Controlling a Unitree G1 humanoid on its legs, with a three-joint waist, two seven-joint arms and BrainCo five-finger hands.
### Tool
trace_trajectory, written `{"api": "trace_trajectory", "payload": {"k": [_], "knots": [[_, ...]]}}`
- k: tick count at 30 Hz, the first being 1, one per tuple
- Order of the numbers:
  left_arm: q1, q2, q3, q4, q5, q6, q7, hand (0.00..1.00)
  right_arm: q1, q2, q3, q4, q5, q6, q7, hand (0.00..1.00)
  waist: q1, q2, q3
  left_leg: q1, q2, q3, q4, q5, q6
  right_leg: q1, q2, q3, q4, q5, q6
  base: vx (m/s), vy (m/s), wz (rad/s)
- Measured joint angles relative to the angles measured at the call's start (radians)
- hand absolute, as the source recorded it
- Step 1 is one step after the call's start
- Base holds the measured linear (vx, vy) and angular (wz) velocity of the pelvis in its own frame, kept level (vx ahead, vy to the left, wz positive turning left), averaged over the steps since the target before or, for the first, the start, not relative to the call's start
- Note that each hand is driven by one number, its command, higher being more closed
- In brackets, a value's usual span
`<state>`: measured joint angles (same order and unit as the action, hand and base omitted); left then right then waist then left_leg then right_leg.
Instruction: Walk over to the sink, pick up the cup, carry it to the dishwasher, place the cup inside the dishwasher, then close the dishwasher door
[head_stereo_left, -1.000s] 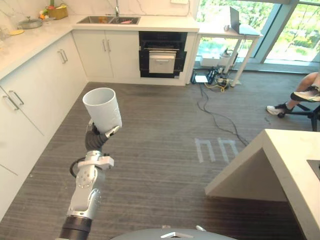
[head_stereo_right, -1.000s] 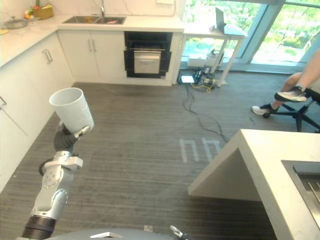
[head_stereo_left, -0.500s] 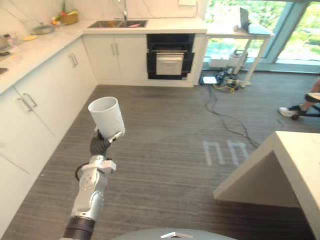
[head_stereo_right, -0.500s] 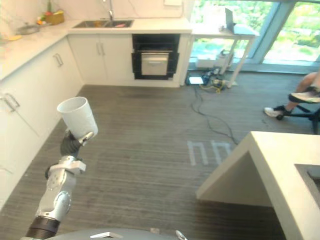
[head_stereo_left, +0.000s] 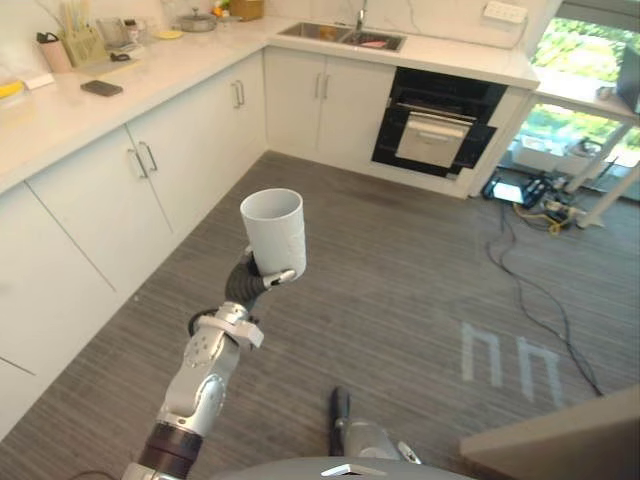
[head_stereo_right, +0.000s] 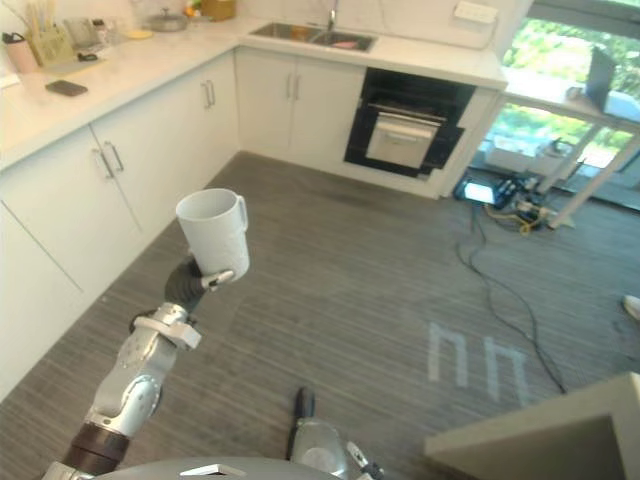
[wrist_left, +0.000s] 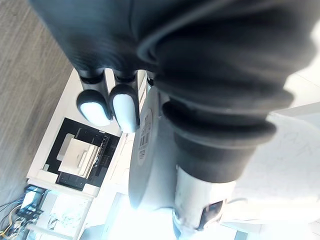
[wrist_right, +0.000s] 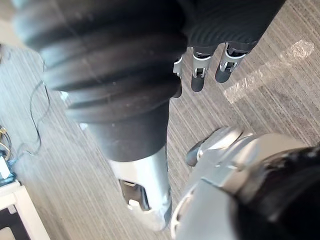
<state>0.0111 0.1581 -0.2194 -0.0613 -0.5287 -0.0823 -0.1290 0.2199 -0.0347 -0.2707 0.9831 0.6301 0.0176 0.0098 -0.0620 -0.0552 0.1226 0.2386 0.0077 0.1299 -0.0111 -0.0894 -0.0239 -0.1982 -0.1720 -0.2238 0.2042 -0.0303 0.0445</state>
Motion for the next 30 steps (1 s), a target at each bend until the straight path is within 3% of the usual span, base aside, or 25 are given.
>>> {"api": "trace_trajectory", "payload": {"k": [1, 3, 4, 5, 6, 7, 8, 9, 10, 11, 12, 14, 16, 17, 18, 19, 20, 21, 22, 23, 24, 27, 28, 29, 30], "knots": [[0.020, -0.008, 0.026, -0.039, -0.011, -0.001, -0.020, 1.00, 0.020, 0.000, 0.005, -0.020, 0.000, 0.000, -0.001, 0.00, 0.000, 0.000, -0.002, 0.020, 0.005, -0.006, 0.025, -0.035, -0.015, 0.001, -0.003, 0.003, 0.049, 0.034, -0.016, 0.47, -0.274, 0.22], [0.042, -0.023, 0.028, -0.075, -0.037, 0.008, -0.042, 1.00, 0.050, -0.014, 0.002, -0.033, 0.000, -0.015, 0.000, 0.00, -0.002, 0.045, -0.016, 0.039, 0.047, -0.015, 0.054, -0.089, -0.044, 0.002, 0.028, -0.016, 0.116, 0.029, -0.021, 0.40, -0.204, 0.14], [0.063, -0.043, 0.027, -0.089, -0.037, 0.019, -0.059, 1.00, 0.061, -0.030, 0.002, -0.033, 0.000, -0.018, 0.000, 0.00, -0.003, 0.088, -0.034, 0.056, 0.083, -0.016, 0.057, -0.118, -0.030, 0.006, 0.059, -0.032, 0.144, -0.020, -0.031, 0.44, -0.144, -0.02], [0.070, -0.053, 0.018, -0.087, -0.036, 0.028, -0.066, 1.00, 0.063, -0.038, 0.000, -0.029, 0.000, -0.024, 0.000, 0.00, -0.008, 0.106, -0.047, 0.050, 0.102, -0.015, 0.150, -0.139, -0.024, 0.019, 0.076, -0.040, 0.160, -0.064, -0.041, 0.45, -0.131, -0.01], [0.072, -0.063, 0.015, -0.085, -0.035, 0.033, -0.066, 1.00, 0.063, -0.035, 0.000, -0.028, -0.001, -0.025, 0.000, 0.00, -0.015, 0.103, -0.046, 0.022, 0.104, -0.013, 0.243, -0.145, -0.030, 0.032, 0.076, -0.046, 0.161, -0.080, -0.045, 0.49, -0.198, 0.14], [0.081, -0.077, 0.005, -0.085, -0.035, 0.033, -0.066, 1.00, 0.067, -0.028, 0.000, -0.025, -0.007, -0.023, 0.001, 0.00, -0.027, 0.093, -0.045, -0.044, 0.118, -0.007, 0.444, -0.129, -0.056, 0.080, 0.077, -0.062, 0.154, -0.110, -0.050, 0.46, -0.224, 0.20], [0.084, -0.093, -0.005, -0.085, -0.035, 0.030, -0.068, 1.00, 0.083, -0.029, -0.011, -0.027, -0.008, -0.027, 0.002, 0.00, -0.027, 0.097, -0.045, -0.124, 0.164, -0.011, 0.652, -0.070, -0.150, 0.132, 0.096, -0.067, 0.136, -0.134, -0.053, 0.44, -0.220, 0.15], [0.087, -0.101, -0.010, -0.085, -0.036, 0.024, -0.068, 1.00, 0.092, -0.035, -0.012, -0.027, -0.008, -0.036, 0.003, 0.00, -0.024, 0.107, -0.050, -0.173, 0.191, -0.017, 0.751, -0.020, -0.187, 0.154, 0.111, -0.067, 0.125, -0.144, -0.057, 0.41, -0.108, -0.07], [0.099, -0.104, -0.015, -0.086, -0.036, 0.004, -0.069, 1.00, 0.091, -0.046, -0.010, -0.028, -0.009, -0.048, 0.003, 0.00, -0.017, 0.122, -0.055, -0.242, 0.241, -0.014, 0.915, 0.099, -0.166, 0.201, 0.141, -0.060, 0.098, -0.159, -0.068, 0.42, -0.064, -0.30], [0.107, -0.103, -0.013, -0.085, -0.036, -0.007, -0.066, 1.00, 0.087, -0.053, 0.002, -0.039, -0.008, -0.060, 0.001, 0.00, -0.012, 0.130, -0.051, -0.299, 0.291, 0.014, 1.059, 0.088, -0.135, 0.243, 0.164, -0.040, 0.079, -0.174, -0.077, 0.51, -0.051, -0.53], [0.113, -0.103, -0.004, -0.084, -0.036, -0.011, -0.059, 1.00, 0.081, -0.060, 0.018, -0.073, -0.006, -0.067, -0.002, 0.00, -0.003, 0.125, -0.048, -0.351, 0.312, 0.054, 1.127, 0.018, -0.073, 0.277, 0.169, -0.012, 0.065, -0.182, -0.085, 0.40, -0.029, -0.57], [0.122, -0.102, 0.020, -0.084, -0.036, -0.019, -0.049, 1.00, 0.043, -0.072, 0.023, -0.101, 0.003, -0.070, -0.007, 0.00, 0.013, 0.116, -0.047, -0.388, 0.306, 0.098, 1.060, -0.070, -0.031, 0.308, 0.165, 0.039, 0.031, -0.185, -0.084, 0.32, 0.018, -0.90], [0.132, -0.095, 0.044, -0.084, -0.036, -0.041, -0.043, 1.00, -0.023, -0.091, 0.055, -0.120, 0.013, -0.082, 0.000, 0.00, 0.040, 0.100, -0.047, -0.407, 0.238, 0.092, 0.787, -0.122, -0.027, 0.322, 0.135, 0.116, 0.010, -0.193, -0.071, 0.37, 0.123, -1.23], [0.136, -0.098, 0.059, -0.086, -0.036, -0.054, -0.042, 1.00, -0.049, -0.096, 0.096, -0.177, 0.015, -0.084, 0.001, 0.00, 0.042, 0.095, -0.046, -0.412, 0.184, 0.050, 0.531, -0.111, -0.037, 0.334, 0.117, 0.158, -0.011, -0.197, -0.062, 0.38, 0.222, -1.08], [0.144, -0.102, 0.073, -0.094, -0.028, -0.062, -0.032, 1.00, -0.060, -0.097, 0.130, -0.252, 0.036, -0.085, 0.001, 0.00, 0.045, 0.100, -0.046, -0.414, 0.154, -0.017, 0.265, -0.044, -0.076, 0.337, 0.108, 0.195, -0.028, -0.195, -0.045, 0.39, 0.258, -0.96], [0.149, -0.103, 0.082, -0.107, -0.019, -0.063, -0.027, 1.00, -0.067, -0.102, 0.139, -0.283, 0.044, -0.089, 0.001, 0.00, 0.045, 0.109, -0.042, -0.428, 0.156, -0.042, 0.195, -0.024, -0.102, 0.337, 0.112, 0.213, -0.036, -0.201, -0.036, 0.31, 0.252, -0.80], [0.154, -0.102, 0.097, -0.117, -0.012, -0.074, -0.026, 1.00, -0.069, -0.100, 0.154, -0.315, 0.052, -0.099, 0.002, 0.00, 0.043, 0.121, -0.036, -0.453, 0.166, -0.054, 0.156, -0.006, -0.122, 0.352, 0.122, 0.233, -0.047, -0.210, 0.000, 0.43, 0.358, -0.83], [0.163, -0.094, 0.118, -0.112, -0.001, -0.090, -0.027, 1.00, -0.072, -0.088, 0.165, -0.339, 0.057, -0.108, 0.002, 0.00, 0.050, 0.119, -0.032, -0.442, 0.169, -0.033, 0.186, 0.110, -0.115, 0.399, 0.114, 0.270, -0.047, -0.241, 0.036, 0.46, 0.366, -0.79], [0.169, -0.089, 0.133, -0.113, 0.004, -0.097, -0.027, 1.00, -0.072, -0.083, 0.178, -0.340, 0.065, -0.109, 0.003, 0.00, 0.052, 0.101, -0.029, -0.429, 0.158, -0.016, 0.211, 0.137, -0.096, 0.421, 0.091, 0.273, -0.045, -0.250, 0.040, 0.59, 0.403, -0.61], [0.167, -0.082, 0.157, -0.112, 0.002, -0.103, -0.027, 1.00, -0.072, -0.073, 0.189, -0.346, 0.071, -0.111, 0.002, 0.00, 0.044, 0.055, -0.023, -0.432, 0.131, -0.005, 0.283, 0.113, -0.061, 0.449, 0.050, 0.264, -0.038, -0.255, 0.047, 0.50, 0.279, -0.19], [0.161, -0.073, 0.179, -0.112, -0.001, -0.107, -0.027, 1.00, -0.062, -0.072, 0.186, -0.376, 0.071, -0.111, 0.002, 0.00, 0.038, 0.026, -0.021, -0.436, 0.106, 0.009, 0.332, 0.073, -0.037, 0.450, 0.016, 0.254, 0.001, -0.245, 0.042, 0.48, 0.257, -0.02], [0.140, -0.065, 0.177, -0.112, -0.006, -0.107, -0.027, 1.00, -0.045, -0.071, 0.144, -0.461, 0.069, -0.110, 0.006, 0.00, 0.037, -0.003, -0.019, -0.397, 0.055, 0.042, 0.353, 0.008, 0.005, 0.361, -0.056, 0.197, 0.247, -0.214, 0.093, 0.45, 0.275, -0.05], [0.130, -0.059, 0.176, -0.112, 0.001, -0.107, -0.027, 1.00, -0.038, -0.070, 0.139, -0.492, 0.066, -0.109, 0.013, 0.00, 0.038, -0.013, -0.012, -0.342, 0.031, 0.063, 0.330, -0.015, 0.019, 0.279, -0.107, 0.172, 0.453, -0.143, 0.134, 0.38, 0.254, -0.21], [0.123, -0.049, 0.173, -0.113, 0.016, -0.107, -0.026, 1.00, -0.041, -0.058, 0.139, -0.523, 0.052, -0.106, 0.033, 0.00, 0.032, -0.014, -0.009, -0.283, 0.008, 0.067, 0.299, -0.034, 0.033, 0.199, -0.164, 0.138, 0.647, -0.041, 0.129, 0.37, 0.215, -0.12], [0.118, -0.042, 0.171, -0.113, 0.026, -0.107, -0.026, 1.00, -0.034, -0.049, 0.143, -0.539, 0.043, -0.104, 0.040, 0.00, 0.026, -0.008, -0.004, -0.255, 0.002, 0.066, 0.289, -0.046, 0.041, 0.161, -0.184, 0.117, 0.748, -0.043, 0.114, 0.34, 0.156, -0.04]]}}
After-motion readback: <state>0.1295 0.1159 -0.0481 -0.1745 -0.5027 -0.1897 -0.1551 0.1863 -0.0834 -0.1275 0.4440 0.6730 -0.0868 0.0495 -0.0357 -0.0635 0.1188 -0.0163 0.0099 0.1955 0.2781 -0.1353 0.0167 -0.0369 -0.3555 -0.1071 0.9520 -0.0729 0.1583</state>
